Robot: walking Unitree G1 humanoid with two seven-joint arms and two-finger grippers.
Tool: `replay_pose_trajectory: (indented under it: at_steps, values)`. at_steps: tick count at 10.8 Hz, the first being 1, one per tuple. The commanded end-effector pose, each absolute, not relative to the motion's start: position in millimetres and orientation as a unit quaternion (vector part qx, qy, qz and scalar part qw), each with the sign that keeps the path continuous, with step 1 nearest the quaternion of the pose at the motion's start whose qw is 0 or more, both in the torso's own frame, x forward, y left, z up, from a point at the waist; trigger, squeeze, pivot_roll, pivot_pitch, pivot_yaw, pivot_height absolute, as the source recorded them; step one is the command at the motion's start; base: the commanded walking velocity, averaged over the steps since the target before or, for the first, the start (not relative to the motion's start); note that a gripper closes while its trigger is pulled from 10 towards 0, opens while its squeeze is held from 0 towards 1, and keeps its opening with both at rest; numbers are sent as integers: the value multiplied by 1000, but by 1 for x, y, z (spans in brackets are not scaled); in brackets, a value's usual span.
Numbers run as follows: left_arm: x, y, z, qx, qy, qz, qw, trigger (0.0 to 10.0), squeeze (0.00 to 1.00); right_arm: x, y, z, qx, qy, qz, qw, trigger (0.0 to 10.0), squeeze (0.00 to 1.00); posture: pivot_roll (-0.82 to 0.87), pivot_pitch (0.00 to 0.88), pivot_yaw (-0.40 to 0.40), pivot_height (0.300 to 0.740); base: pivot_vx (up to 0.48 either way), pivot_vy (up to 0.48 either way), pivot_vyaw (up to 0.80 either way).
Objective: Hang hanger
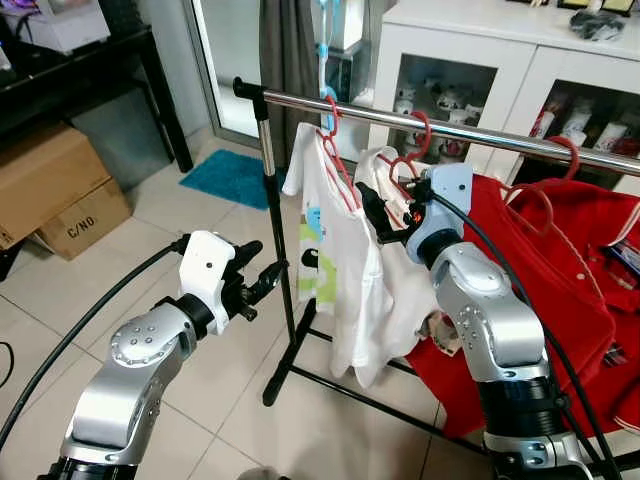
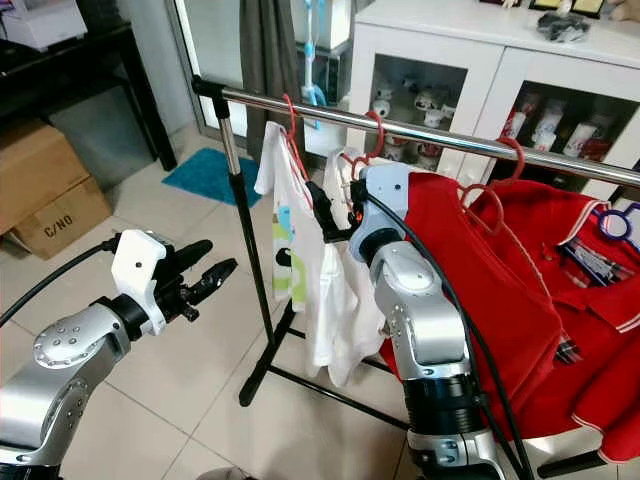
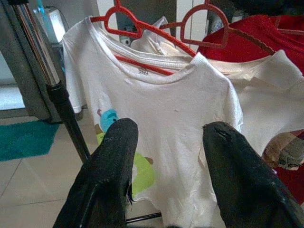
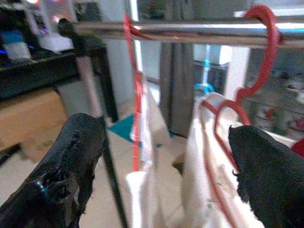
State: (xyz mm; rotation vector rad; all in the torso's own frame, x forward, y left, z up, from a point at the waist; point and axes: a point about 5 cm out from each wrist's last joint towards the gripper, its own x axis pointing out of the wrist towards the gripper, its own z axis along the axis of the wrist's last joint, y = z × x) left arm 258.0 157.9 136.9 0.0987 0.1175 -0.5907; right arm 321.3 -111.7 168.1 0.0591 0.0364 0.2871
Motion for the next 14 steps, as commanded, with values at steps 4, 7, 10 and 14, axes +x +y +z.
replay_pose_trajectory:
  at_steps: [4, 7, 10, 14]
  values:
    - [257, 155, 139, 54, 54, -303, 950, 10000, 0, 329, -120, 172, 21, 11, 115, 993, 10000, 1000, 37, 0, 31, 740, 0, 0, 0]
    - [250, 148, 140, 58, 59, -370, 925, 10000, 0, 350, -131, 167, 11, 49, 114, 992, 10000, 1000, 30, 0, 46, 740, 0, 0, 0]
    - [245, 144, 141, 67, 66, -415, 905, 10000, 0, 385, -138, 174, 2, 51, 119, 992, 10000, 0, 34, 0, 61, 740, 0, 0, 0]
    - [239, 144, 141, 72, 75, -428, 898, 10000, 0, 406, -163, 173, -50, 113, 78, 989, 10000, 0, 51, 0, 61, 740, 0, 0, 0]
